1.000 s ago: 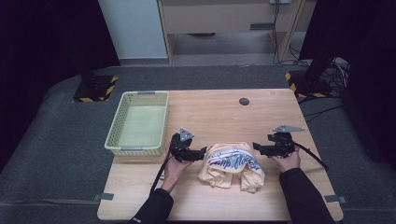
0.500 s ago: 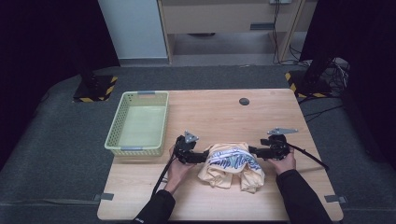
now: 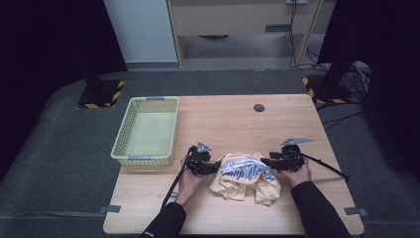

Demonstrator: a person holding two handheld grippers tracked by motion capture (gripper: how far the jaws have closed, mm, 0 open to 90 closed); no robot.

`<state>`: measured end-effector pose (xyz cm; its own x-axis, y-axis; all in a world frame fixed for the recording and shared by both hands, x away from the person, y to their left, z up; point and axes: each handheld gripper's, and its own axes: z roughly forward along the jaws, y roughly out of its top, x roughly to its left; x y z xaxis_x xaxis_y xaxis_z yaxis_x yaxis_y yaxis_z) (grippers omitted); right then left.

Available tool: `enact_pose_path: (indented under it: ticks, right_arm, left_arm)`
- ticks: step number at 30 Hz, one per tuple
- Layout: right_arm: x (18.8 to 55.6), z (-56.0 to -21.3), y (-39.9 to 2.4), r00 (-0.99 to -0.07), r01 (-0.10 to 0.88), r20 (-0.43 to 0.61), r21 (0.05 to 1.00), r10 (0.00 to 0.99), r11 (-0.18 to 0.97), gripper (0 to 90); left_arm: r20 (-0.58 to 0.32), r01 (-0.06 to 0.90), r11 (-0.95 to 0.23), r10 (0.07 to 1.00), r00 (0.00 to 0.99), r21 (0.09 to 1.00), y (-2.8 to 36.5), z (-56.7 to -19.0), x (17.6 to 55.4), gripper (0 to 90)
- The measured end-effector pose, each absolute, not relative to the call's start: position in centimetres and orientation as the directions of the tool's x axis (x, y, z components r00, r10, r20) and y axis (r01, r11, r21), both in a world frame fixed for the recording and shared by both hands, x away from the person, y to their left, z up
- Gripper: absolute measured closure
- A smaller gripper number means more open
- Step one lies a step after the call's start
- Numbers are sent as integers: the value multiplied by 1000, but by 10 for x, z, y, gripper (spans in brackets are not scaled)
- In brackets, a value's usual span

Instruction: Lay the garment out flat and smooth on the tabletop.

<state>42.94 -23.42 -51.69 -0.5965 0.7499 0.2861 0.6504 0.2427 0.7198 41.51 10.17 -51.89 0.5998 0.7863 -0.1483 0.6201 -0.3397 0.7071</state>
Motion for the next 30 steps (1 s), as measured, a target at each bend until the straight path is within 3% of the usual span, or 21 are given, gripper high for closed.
enact_pose_path:
  ticks: [14, 18, 30]
  right_arm:
    - [428, -520, -231, -620, 670, 346, 700, 704, 247, 777]
    - [428, -518, -232, -621, 674, 342, 692, 705, 258, 835]
    - [425, -504, -242, -612, 653, 332, 725, 718, 222, 860]
  left_arm:
    - [-195, 632, -352, 751, 631, 690, 95, -525, 413, 827]
    - [-200, 634, -354, 747, 634, 688, 95, -524, 412, 847]
    - [-203, 609, -341, 734, 649, 716, 97, -506, 406, 857]
